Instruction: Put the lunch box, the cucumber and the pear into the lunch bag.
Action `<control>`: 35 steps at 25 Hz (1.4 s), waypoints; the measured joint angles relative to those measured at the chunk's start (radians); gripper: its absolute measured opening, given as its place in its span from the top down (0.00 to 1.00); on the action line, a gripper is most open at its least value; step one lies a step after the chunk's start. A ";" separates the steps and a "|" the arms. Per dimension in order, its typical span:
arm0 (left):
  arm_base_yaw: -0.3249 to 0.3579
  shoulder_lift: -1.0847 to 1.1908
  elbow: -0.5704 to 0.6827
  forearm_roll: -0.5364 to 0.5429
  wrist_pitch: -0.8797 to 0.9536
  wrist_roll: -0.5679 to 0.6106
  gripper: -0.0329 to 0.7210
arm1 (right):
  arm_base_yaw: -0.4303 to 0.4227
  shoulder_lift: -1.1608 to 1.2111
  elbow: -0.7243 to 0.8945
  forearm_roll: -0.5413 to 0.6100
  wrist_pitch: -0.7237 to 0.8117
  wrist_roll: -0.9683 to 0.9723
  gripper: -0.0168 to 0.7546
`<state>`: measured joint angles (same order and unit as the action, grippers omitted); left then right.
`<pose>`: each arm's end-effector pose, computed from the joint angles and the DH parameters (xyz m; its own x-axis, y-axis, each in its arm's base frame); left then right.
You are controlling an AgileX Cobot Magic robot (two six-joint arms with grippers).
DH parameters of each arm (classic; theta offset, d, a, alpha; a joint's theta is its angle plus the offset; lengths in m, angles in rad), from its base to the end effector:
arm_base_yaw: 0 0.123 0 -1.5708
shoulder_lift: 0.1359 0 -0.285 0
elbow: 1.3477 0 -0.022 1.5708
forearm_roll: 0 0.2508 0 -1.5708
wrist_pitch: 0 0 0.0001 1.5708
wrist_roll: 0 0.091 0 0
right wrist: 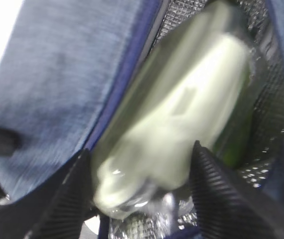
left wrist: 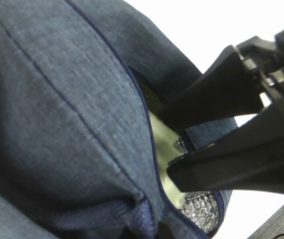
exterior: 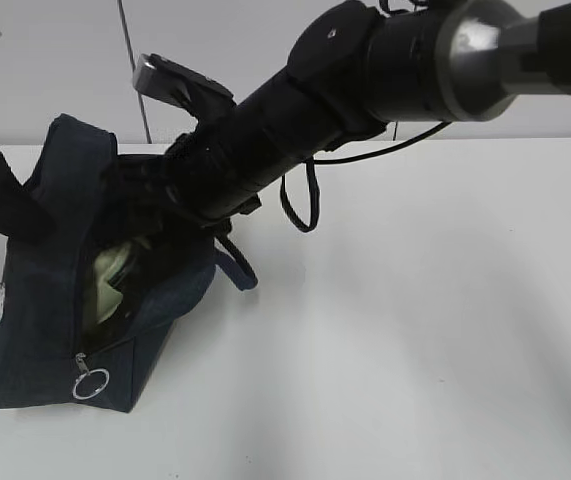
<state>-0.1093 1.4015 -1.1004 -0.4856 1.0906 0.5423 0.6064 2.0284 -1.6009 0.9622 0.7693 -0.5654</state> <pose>0.2604 -0.0665 0.2974 -0.8329 0.3648 -0.4161 0.4995 0.8192 -0.2818 0.3423 0.3007 0.2403 -0.7797 -0.3079 -0.5452 -0.6141 0.5459 0.5700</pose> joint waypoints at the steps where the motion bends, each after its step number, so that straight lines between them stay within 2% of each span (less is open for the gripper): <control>1: -0.001 0.000 0.000 0.000 0.000 0.000 0.95 | -0.004 -0.012 0.000 -0.019 0.004 0.000 0.35; 12: -0.004 0.000 0.000 -0.009 0.001 0.000 0.95 | -0.109 -0.102 -0.013 -0.202 0.003 0.082 0.35; 18: -0.004 0.000 0.000 -0.009 0.001 0.000 0.95 | -0.113 -0.060 -0.013 -0.287 0.005 0.126 0.35; 25: -0.004 0.000 0.000 -0.009 0.001 0.000 0.95 | -0.113 0.026 -0.013 -0.303 0.007 0.141 0.38; 27: -0.004 0.000 0.000 -0.009 0.001 0.000 0.95 | -0.113 0.036 -0.013 -0.303 0.009 0.141 0.45; 29: -0.004 0.000 0.000 -0.009 0.000 0.000 0.95 | -0.113 0.042 -0.013 -0.303 0.009 0.141 0.59; 31: -0.004 0.000 0.000 -0.009 0.000 0.000 0.95 | -0.113 0.045 -0.013 -0.303 0.009 0.142 0.83; 33: -0.004 0.000 0.000 -0.009 0.000 0.000 0.95 | -0.113 0.045 -0.013 -0.303 0.009 0.148 0.94; 35: -0.004 0.000 0.000 -0.009 0.000 0.000 0.95 | -0.116 0.042 -0.013 -0.303 0.009 0.156 0.96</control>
<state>-0.1132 1.4015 -1.1004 -0.4942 1.0905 0.5423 0.4908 2.0707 -1.6137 0.6593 0.7782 -0.4095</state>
